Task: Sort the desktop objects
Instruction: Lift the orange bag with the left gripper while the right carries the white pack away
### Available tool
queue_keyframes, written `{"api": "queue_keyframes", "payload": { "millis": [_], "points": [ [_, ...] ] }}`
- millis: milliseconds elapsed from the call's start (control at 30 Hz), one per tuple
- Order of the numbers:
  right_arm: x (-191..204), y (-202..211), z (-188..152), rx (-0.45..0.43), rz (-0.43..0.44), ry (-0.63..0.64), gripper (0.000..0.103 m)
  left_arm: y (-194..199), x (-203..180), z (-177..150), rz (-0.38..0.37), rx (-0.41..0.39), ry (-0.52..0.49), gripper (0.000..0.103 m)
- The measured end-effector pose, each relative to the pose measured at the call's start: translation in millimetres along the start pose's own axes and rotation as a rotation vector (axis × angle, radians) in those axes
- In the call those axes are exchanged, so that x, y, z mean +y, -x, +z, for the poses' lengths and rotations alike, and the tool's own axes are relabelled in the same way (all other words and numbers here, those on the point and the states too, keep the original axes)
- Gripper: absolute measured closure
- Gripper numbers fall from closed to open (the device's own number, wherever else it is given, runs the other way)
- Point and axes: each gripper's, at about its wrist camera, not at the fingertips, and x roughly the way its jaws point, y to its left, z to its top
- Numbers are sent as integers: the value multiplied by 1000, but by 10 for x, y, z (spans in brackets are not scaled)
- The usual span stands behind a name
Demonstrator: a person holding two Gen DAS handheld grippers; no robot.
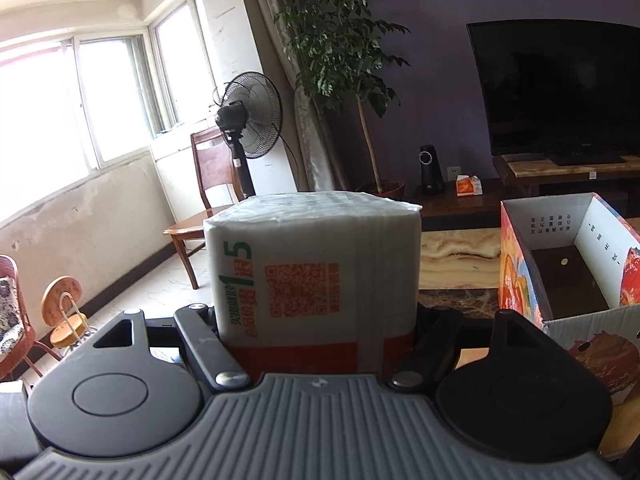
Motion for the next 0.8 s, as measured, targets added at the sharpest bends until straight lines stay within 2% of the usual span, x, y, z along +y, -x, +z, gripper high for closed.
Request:
{"api": "queue_keyframes", "payload": {
  "millis": [200, 367, 500, 667, 800],
  "points": [
    [92, 202, 92, -21, 67, -26, 26, 164, -48, -6, -9, -117, -21, 2],
    [173, 356, 131, -42, 108, -17, 26, 310, -124, -9, -39, -251, -67, 4],
    [221, 484, 169, -62, 138, -11, 26, 348, -154, -6, -44, -308, -88, 4],
    [290, 641, 179, -78, 166, 14, 26, 413, -43, 17, -29, -397, -25, 4],
    [402, 733, 177, -90, 188, 66, 26, 411, 46, 67, -15, -394, 33, 4]
  ]
}}
